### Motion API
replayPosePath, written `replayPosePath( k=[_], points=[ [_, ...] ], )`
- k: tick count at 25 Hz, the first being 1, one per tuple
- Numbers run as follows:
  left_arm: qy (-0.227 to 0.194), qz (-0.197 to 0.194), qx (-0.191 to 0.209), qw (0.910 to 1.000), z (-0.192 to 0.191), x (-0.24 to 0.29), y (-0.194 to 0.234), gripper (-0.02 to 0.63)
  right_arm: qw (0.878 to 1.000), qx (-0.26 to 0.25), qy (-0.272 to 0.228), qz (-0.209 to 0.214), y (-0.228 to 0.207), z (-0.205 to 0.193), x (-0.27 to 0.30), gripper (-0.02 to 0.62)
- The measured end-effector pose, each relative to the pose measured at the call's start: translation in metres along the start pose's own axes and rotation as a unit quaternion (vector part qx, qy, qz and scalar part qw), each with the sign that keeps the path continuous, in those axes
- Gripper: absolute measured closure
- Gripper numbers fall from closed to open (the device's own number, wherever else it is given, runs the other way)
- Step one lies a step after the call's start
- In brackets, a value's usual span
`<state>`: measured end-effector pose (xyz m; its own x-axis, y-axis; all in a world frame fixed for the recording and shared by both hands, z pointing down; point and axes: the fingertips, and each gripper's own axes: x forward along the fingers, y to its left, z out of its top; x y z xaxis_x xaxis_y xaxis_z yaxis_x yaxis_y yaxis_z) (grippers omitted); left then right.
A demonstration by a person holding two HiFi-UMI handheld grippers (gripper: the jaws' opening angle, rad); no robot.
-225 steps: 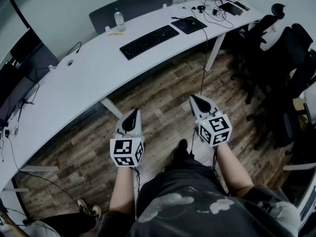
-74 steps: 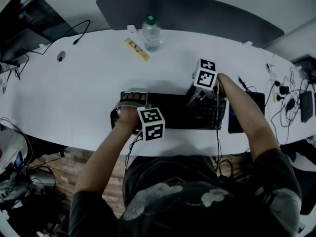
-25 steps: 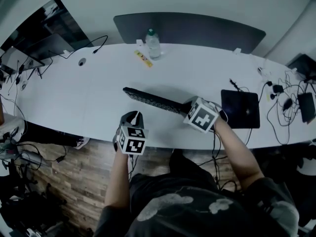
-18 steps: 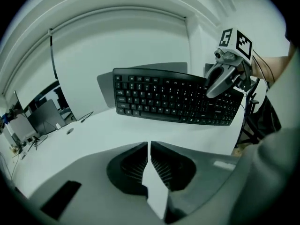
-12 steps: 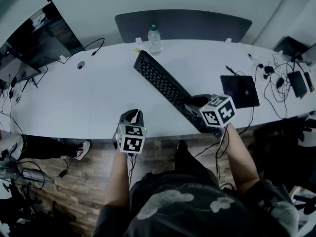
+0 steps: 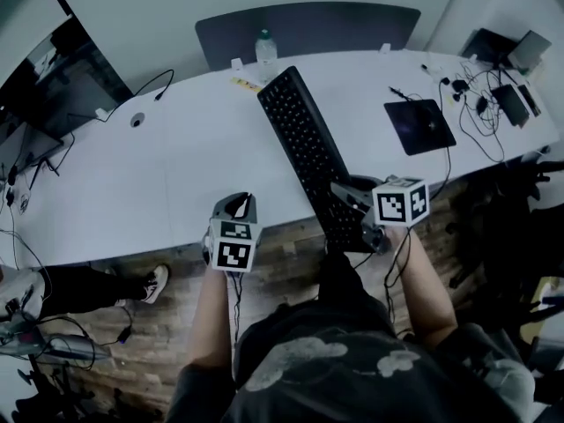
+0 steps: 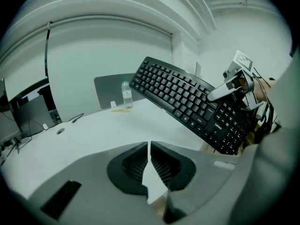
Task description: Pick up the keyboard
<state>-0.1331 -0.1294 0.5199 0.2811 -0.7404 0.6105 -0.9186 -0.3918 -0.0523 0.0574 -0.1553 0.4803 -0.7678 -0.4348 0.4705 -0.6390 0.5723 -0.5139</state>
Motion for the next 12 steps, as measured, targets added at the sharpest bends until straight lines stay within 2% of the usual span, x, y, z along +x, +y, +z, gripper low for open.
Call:
replayPosePath(
  k=[6,12],
  points=[
    [-0.014,-0.035,0.0,0.9993,-0.034,-0.03,-0.004,0.586,0.995,0.074,-0.061,0.021,0.036,-0.037,-0.005,0.52],
    [-0.029,-0.076,0.0,0.9967,-0.06,-0.068,-0.01,0.586,0.987,0.115,-0.116,0.008,0.074,-0.067,-0.02,0.521]
  ],
)
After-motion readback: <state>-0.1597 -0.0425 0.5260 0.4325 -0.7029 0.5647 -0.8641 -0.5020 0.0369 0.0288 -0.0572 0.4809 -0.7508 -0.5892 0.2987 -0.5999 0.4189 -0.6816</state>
